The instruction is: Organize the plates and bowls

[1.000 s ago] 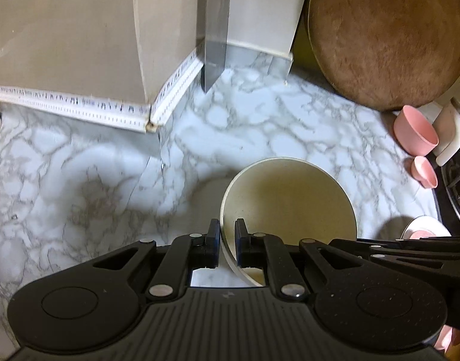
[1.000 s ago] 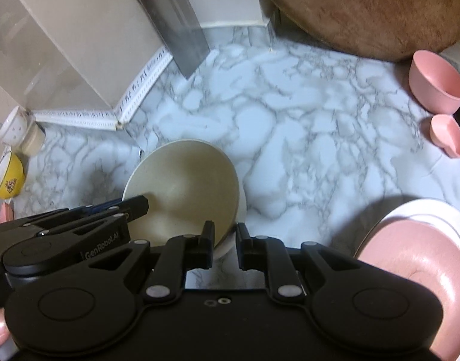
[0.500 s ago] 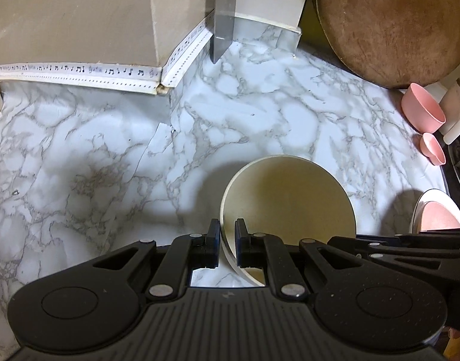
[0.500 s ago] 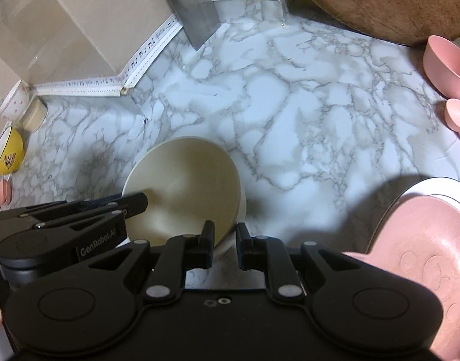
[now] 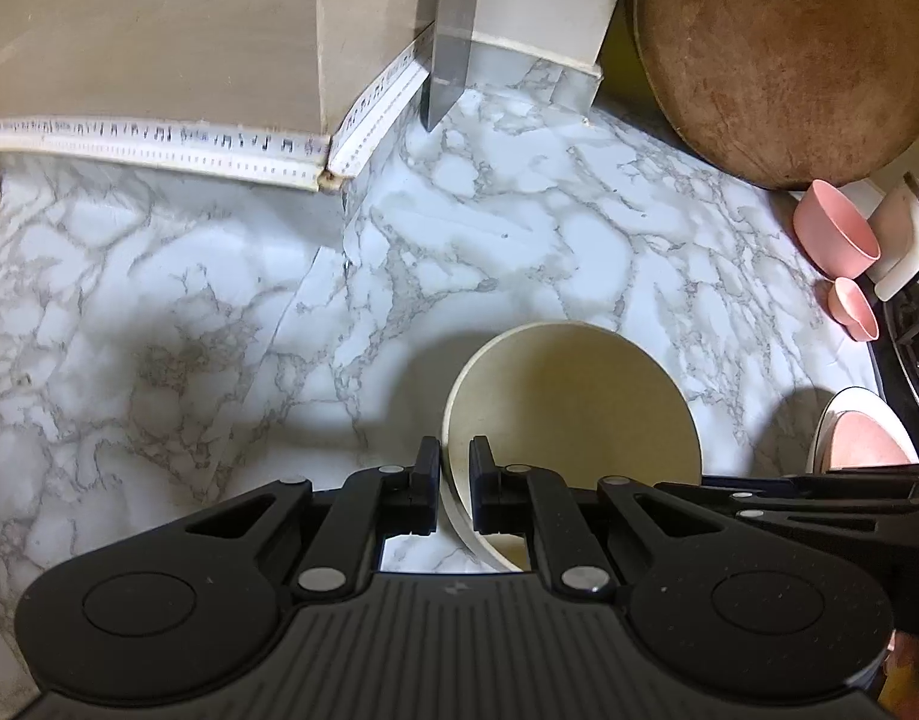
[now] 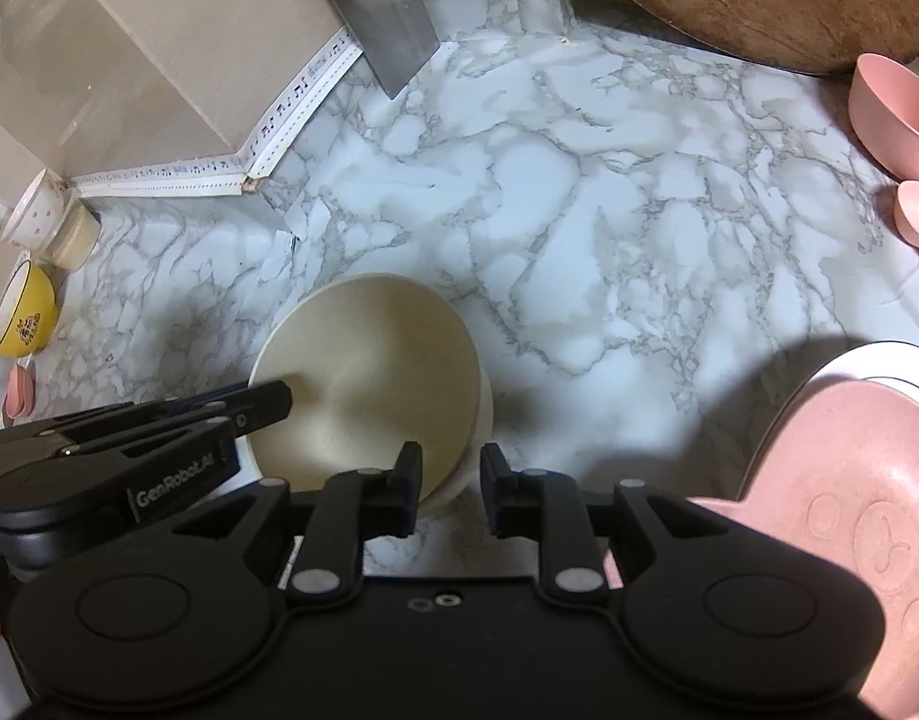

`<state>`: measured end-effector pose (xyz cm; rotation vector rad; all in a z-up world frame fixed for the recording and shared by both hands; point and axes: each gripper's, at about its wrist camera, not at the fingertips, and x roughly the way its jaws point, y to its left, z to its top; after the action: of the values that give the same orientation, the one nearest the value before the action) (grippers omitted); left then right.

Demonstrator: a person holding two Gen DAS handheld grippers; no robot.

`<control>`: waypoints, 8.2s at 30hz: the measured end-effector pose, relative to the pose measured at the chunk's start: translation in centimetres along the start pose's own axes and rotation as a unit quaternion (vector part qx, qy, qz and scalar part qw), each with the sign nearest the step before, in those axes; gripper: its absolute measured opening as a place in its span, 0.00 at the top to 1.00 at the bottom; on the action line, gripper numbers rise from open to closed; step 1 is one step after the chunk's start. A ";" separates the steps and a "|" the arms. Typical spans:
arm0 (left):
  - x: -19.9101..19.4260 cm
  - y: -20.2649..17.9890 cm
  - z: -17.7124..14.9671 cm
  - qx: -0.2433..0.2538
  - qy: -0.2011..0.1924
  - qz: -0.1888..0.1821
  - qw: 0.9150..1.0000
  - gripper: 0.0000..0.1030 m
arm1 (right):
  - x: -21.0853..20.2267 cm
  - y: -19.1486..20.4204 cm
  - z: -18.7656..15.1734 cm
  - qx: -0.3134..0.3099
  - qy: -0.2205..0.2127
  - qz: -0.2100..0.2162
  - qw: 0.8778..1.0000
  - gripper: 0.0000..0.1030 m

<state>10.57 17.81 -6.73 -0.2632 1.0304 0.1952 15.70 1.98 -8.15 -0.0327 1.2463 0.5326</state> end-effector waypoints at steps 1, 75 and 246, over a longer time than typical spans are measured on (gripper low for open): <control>-0.2 -0.1 0.0 0.004 -0.004 0.001 1.000 0.91 | -0.2 -0.1 0.0 0.002 0.000 0.004 1.000 0.76; 15.2 -32.3 21.3 0.156 -0.022 -0.132 0.979 0.31 | -5.2 -28.0 12.0 0.311 -0.168 -0.140 0.925 0.49; -7.8 -12.9 8.0 0.130 -0.100 -0.077 0.983 0.53 | -15.6 -10.7 2.5 0.056 -0.169 -0.096 0.979 0.30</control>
<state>16.86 7.71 5.49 -0.0833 0.8205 -0.0539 18.89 -12.37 4.07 0.0313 0.9259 0.2853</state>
